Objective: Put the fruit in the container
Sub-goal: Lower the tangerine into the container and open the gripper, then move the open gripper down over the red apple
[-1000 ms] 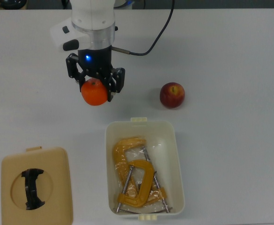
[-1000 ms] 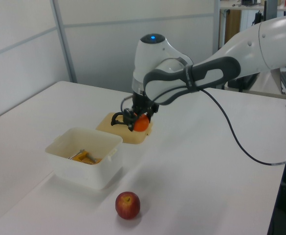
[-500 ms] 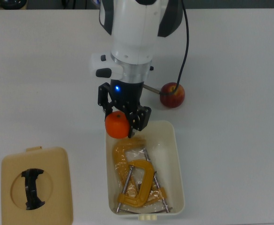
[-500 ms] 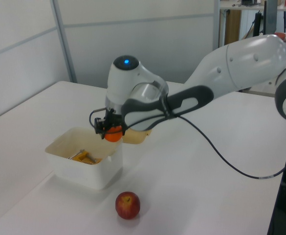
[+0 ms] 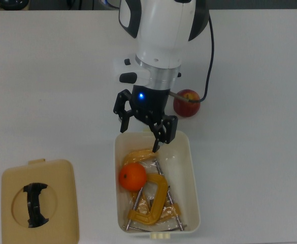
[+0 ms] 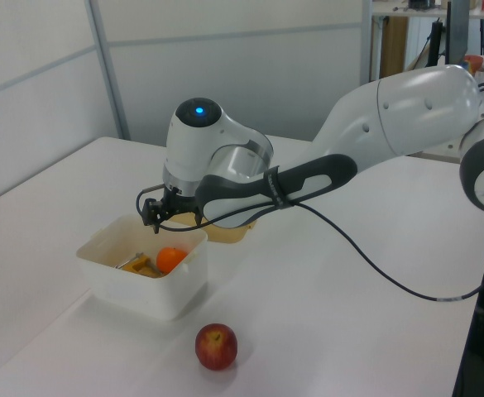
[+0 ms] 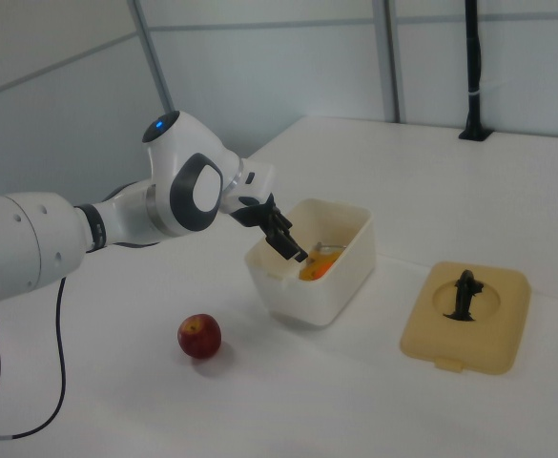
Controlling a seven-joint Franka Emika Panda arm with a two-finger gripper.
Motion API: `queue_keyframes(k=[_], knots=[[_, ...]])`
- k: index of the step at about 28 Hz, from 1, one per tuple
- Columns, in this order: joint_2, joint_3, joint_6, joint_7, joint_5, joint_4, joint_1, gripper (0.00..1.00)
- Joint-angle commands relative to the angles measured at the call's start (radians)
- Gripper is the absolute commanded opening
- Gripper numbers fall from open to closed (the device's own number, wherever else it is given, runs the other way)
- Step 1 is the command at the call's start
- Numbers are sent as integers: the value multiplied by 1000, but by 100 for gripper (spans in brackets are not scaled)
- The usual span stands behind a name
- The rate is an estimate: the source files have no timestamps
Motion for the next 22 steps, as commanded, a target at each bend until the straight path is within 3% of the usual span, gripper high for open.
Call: queue_keyframes(k=[1, 4, 6, 8, 15, 22], knots=[[-65, 52, -154, -227, 76, -41, 2, 100], [-82, 70, -275, -394, 165, -42, 2, 100], [-85, 81, -324, -433, 180, -42, 4, 100], [-87, 103, -350, -446, 182, -47, 2, 100], [-121, 173, -330, -447, 161, -174, 4, 100], [-127, 207, -289, -406, 122, -240, 28, 100]])
